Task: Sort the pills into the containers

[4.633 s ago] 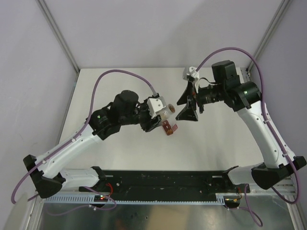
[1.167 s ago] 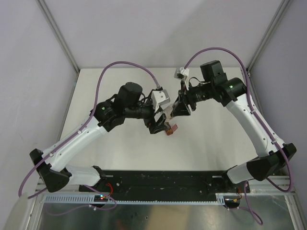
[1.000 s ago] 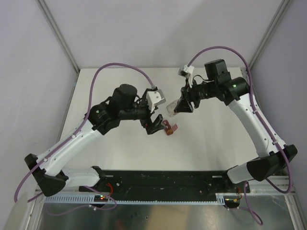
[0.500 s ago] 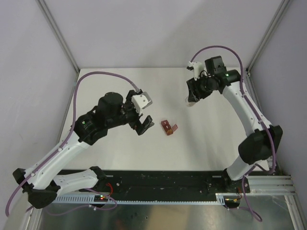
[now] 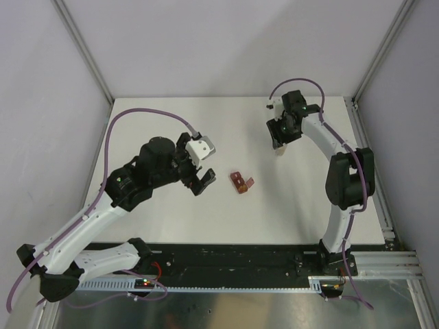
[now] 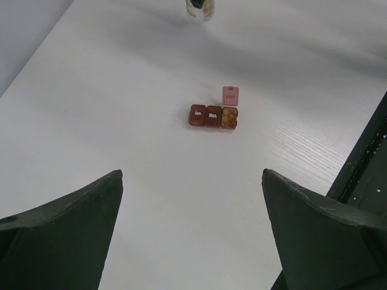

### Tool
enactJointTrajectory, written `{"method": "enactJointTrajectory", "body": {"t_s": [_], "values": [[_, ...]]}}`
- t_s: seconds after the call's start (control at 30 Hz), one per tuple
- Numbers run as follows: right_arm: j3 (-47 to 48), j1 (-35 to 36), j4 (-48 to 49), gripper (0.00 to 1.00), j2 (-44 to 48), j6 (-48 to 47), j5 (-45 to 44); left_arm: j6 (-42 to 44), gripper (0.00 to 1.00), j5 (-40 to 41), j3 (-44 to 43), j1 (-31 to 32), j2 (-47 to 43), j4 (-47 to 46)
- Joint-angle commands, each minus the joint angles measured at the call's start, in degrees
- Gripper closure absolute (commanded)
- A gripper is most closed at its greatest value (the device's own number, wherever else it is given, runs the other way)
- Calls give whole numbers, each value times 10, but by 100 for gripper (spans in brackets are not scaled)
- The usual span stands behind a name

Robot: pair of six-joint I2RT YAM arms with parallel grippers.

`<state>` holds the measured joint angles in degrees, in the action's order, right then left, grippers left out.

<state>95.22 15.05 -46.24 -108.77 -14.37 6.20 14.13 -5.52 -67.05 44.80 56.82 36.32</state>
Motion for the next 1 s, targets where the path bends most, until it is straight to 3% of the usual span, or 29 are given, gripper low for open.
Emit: {"method": "enactJointTrajectory", "body": {"t_s": [0.0, 0.1, 0.8, 0.97], "values": [[-13, -6, 49, 92, -34, 12, -21, 15, 0, 10, 7, -6, -11, -13], [-25, -8, 60, 87, -47, 14, -20, 15, 0, 9, 10, -6, -8, -13], [-50, -16, 64, 19, -50, 14, -13, 16, 0, -3, 6, -6, 6, -14], [-38, -17, 51, 10, -30, 13, -9, 19, 0, 3, 9, -6, 2, -14]]}}
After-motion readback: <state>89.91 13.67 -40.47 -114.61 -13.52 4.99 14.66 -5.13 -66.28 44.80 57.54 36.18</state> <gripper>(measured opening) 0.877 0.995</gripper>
